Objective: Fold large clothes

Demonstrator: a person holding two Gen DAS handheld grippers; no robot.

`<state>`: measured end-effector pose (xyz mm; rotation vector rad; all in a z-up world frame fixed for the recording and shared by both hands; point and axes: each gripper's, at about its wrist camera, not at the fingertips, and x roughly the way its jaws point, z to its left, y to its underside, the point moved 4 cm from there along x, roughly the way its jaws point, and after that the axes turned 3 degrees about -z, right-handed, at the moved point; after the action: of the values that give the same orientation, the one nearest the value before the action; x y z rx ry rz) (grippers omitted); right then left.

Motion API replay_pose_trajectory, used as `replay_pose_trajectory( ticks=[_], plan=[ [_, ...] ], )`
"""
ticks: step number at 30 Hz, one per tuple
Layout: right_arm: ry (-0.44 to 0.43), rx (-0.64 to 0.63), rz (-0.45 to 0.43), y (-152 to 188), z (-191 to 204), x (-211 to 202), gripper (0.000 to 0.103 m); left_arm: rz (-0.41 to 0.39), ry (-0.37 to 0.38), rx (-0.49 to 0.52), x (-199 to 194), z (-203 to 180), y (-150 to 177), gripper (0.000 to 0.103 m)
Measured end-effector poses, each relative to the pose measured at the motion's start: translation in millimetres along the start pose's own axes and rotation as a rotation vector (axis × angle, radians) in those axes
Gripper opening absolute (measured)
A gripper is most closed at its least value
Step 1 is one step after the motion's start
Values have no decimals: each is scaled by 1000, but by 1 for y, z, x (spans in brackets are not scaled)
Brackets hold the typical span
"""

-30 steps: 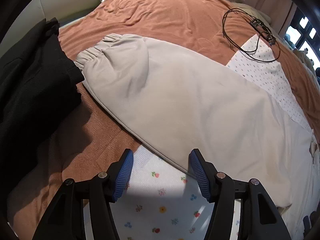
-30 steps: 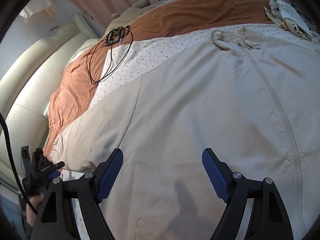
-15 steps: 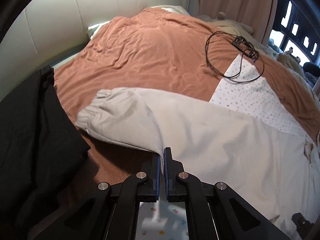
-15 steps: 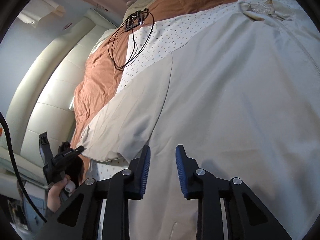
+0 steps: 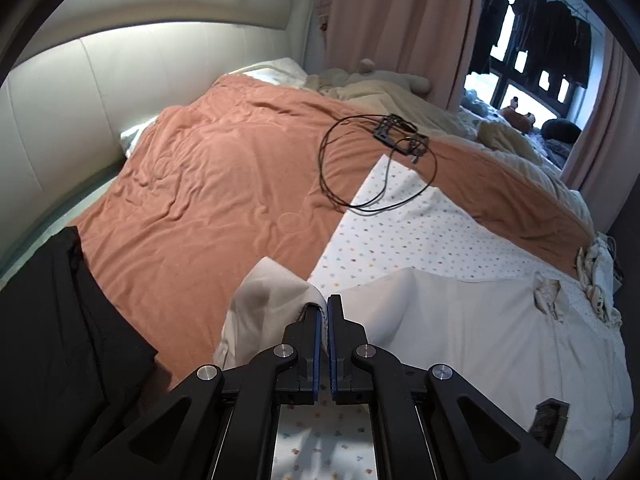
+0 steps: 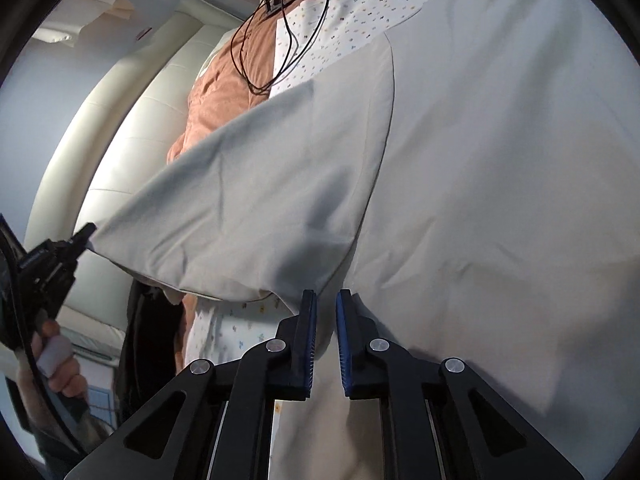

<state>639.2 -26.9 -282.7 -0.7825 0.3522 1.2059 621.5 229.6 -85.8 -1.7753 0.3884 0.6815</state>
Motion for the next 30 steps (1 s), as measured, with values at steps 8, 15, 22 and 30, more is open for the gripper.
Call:
replay_pose_trajectory(
  ticks=[8, 15, 22, 30],
  plan=[
    [-48, 7, 29, 1, -5, 3, 7, -25, 165, 71, -33, -74, -10, 2],
    [-12, 98, -9, -9, -18, -46, 7, -32, 262, 157, -42, -143, -1, 2],
    [61, 113, -175, -26, -41, -149, 7, 14, 368, 226, -44, -208, 30, 2],
    [70, 236, -333, -50, -99, -238, 7, 106, 426, 256, -31, -261, 76, 3]
  ],
)
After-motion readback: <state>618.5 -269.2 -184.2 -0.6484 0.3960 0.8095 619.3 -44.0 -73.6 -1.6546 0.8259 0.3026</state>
